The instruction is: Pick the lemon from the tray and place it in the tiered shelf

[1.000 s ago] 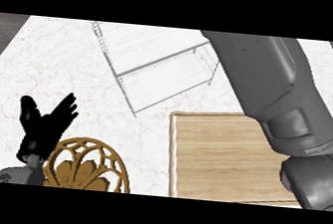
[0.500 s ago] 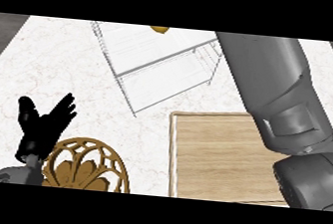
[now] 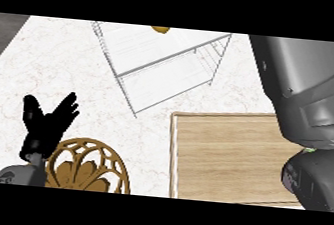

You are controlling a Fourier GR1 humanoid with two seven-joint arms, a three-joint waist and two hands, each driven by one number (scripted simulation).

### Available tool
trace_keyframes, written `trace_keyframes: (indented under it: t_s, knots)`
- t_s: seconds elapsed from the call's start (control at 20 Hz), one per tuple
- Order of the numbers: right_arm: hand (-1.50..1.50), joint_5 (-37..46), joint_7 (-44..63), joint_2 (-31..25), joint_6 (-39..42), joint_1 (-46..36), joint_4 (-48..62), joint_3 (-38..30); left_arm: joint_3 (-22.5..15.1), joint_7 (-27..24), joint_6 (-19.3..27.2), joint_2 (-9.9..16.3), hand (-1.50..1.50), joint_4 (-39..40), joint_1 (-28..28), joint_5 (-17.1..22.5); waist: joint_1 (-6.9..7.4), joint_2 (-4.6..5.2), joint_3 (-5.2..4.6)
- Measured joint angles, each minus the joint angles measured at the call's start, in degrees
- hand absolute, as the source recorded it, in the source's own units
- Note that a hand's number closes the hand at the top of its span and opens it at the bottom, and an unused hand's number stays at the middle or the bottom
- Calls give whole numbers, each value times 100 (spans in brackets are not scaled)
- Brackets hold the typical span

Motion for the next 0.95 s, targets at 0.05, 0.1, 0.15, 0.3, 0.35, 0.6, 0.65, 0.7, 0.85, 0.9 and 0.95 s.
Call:
trace_keyframes:
  t_s: [0.05, 0.1, 0.15, 0.3, 0.35, 0.6, 0.65, 0.7, 0.85, 0.9, 0.95]
  knots:
    - [-150, -33, 36, -68, -74, -25, -6, -50, -30, 25, 33, -31, 0, -35, 11, -24, -5, -3, 2]
    - [-150, -47, 56, -179, -141, -33, 2, -99, -17, -7, 15, -20, 0, -28, 33, -16, -7, -3, 0]
    - [-150, -21, 35, -256, -262, -15, 21, -117, -3, 43, 26, -22, 0, -15, -20, -1, -10, -1, 0]
    - [-150, 21, 179, -554, -594, -44, 93, -218, -1, 27, 28, -32, 0, -6, -15, -3, -11, 1, -1]
    - [-150, 15, 163, -667, -667, -7, 122, -267, -1, 115, 30, -15, 0, -53, -46, 5, -8, 1, -1]
    - [-150, -195, 169, -1330, -728, 118, 337, -628, -35, 48, -15, -26, 0, -196, 127, 4, 18, 15, 1]
    - [-150, -257, 194, -1482, -666, 131, 379, -700, -24, 13, -17, -30, 0, -166, 138, 4, 14, 17, 2]
    - [-150, -326, 158, -1626, -575, 163, 437, -774, -16, -70, -32, -31, 0, -110, 152, -2, 19, 22, 2]
    - [-150, -489, 24, -2045, -97, 345, 622, -905, -14, -32, -49, -27, 0, -108, 120, 11, 23, 29, 5]
    - [-150, -530, -55, -2145, 43, 397, 669, -926, -33, -37, -52, -39, 0, -144, 151, 5, 29, 29, 7]
    - [-150, -583, -110, -2256, 177, 443, 712, -963, -54, 11, -12, -59, 0, -187, 141, -18, 30, 28, 7]
